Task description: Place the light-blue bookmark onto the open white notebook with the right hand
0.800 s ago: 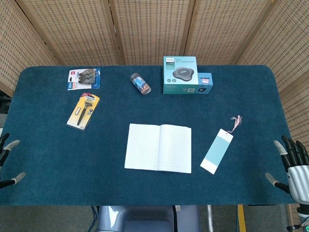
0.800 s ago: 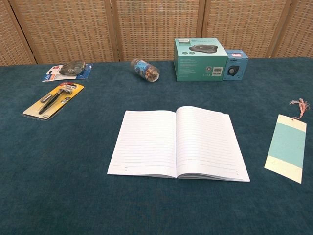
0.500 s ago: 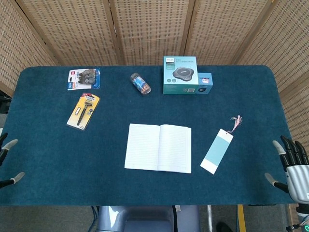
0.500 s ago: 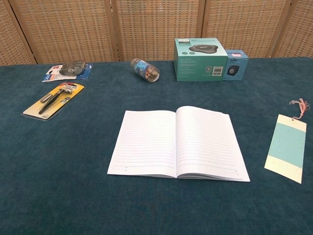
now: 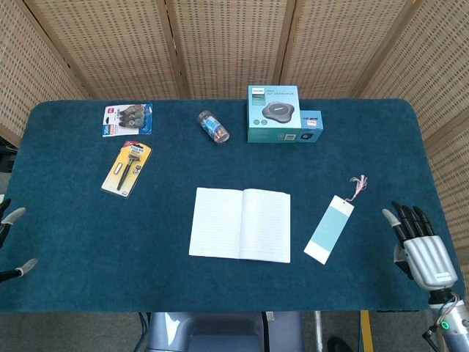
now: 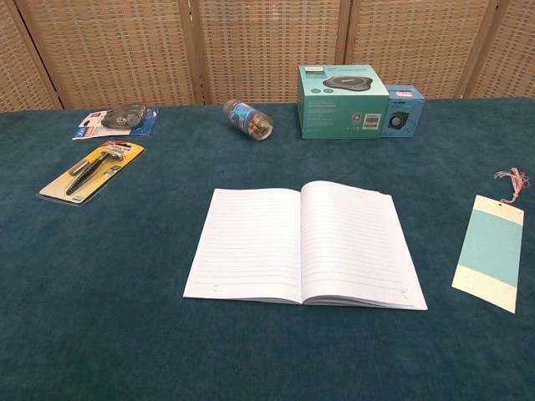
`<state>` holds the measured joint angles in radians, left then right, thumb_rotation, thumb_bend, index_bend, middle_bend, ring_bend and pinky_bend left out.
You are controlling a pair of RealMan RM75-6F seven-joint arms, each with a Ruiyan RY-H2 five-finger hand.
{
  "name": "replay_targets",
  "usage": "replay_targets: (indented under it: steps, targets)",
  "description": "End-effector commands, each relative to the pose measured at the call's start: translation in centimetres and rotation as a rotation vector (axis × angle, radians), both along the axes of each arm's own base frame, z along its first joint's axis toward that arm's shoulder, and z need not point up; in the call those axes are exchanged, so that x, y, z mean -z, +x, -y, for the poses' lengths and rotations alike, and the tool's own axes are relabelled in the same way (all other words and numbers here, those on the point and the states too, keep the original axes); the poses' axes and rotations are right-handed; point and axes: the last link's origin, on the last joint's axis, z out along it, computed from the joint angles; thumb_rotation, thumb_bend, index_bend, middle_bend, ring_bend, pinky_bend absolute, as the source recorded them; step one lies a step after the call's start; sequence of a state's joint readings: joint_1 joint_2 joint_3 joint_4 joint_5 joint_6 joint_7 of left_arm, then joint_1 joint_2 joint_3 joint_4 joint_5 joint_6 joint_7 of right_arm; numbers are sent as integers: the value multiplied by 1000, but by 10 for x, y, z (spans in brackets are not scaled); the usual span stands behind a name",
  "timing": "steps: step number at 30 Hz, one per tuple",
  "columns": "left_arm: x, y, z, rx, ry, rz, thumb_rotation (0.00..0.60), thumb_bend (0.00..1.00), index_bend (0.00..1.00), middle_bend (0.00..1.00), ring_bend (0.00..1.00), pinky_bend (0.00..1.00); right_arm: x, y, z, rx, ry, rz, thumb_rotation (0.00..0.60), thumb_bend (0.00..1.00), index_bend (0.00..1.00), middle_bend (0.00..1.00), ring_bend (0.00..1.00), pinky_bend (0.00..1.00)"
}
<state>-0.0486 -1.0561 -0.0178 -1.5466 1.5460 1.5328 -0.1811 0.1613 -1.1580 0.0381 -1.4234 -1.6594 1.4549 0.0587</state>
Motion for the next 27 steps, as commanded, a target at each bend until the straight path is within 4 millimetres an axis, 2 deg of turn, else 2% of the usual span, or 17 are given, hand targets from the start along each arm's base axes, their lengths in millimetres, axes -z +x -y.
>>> replay_targets:
  steps: [1,8,15,20,27]
  targets:
    - [-1,-1,-3,-9,-4,1,600,0,0,0,0,0,10,6,29,-45,115,4,600,1000,66,0,0,0]
    - [-1,-3,-6,-26,-12,-2,600,0,0,0,0,0,33,1,78,-32,265,-115,600,1000,98,8,0,0]
    - [2,-3,-9,-32,-23,-13,600,0,0,0,0,0,52,-7,111,17,291,-209,600,1000,134,32,0,0]
    - [3,-3,-11,-43,-23,-15,600,0,0,0,0,0,63,-9,125,25,287,-260,600,1000,134,32,0,0]
    - [4,-3,-12,-45,-30,-20,600,0,0,0,0,0,72,-7,128,15,296,-292,600,1000,134,27,0,0]
